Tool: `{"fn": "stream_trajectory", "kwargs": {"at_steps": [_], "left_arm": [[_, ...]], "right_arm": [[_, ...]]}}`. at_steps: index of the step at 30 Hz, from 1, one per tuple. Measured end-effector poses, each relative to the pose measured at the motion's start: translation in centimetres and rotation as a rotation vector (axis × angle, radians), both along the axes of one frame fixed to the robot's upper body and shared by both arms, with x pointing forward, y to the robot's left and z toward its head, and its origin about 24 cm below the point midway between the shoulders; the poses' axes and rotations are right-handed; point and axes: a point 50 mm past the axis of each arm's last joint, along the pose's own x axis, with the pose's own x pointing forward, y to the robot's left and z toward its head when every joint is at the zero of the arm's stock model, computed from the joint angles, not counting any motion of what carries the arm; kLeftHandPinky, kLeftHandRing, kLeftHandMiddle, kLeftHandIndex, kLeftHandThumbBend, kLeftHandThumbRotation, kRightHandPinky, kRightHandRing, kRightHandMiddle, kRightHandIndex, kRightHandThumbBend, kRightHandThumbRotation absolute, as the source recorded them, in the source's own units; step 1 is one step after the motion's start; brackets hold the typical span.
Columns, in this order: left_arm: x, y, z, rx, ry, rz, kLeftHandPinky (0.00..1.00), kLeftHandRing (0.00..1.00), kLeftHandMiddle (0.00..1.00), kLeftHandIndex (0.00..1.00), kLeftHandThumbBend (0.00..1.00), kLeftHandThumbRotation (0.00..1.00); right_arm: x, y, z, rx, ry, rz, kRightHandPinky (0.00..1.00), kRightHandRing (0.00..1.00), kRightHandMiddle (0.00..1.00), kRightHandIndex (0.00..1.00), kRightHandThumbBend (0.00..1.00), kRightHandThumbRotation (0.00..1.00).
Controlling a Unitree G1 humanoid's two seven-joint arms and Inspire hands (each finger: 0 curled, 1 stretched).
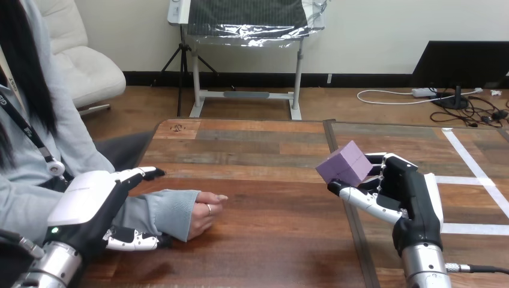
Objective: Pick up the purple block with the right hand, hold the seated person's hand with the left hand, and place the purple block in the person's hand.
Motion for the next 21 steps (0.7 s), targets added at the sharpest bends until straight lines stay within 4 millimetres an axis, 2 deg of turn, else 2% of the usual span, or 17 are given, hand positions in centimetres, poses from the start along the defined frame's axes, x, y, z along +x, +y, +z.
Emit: {"fn": "stream_trajectory", "kwargs": {"at_steps": [15, 21], "left_arm": [[1.0, -0.1, 0.5, 0.061, 0.034, -0.046, 0.62, 0.7, 0.71, 0.71, 1.0, 0.18], [1.5, 0.0, 0.7, 0.095, 0.042, -0.055, 0.62, 0.69, 0.71, 0.7, 1.0, 0.15]], "right_arm": [[0.1, -0.1, 0.4, 0.017, -0.022, 0.011, 0.26, 0.32, 0.4, 0.47, 0.72, 0.0], [0.1, -0.1, 0.8, 0.014, -0.038, 0.014, 0.26, 0.31, 0.4, 0.46, 0.72, 0.0]]}}
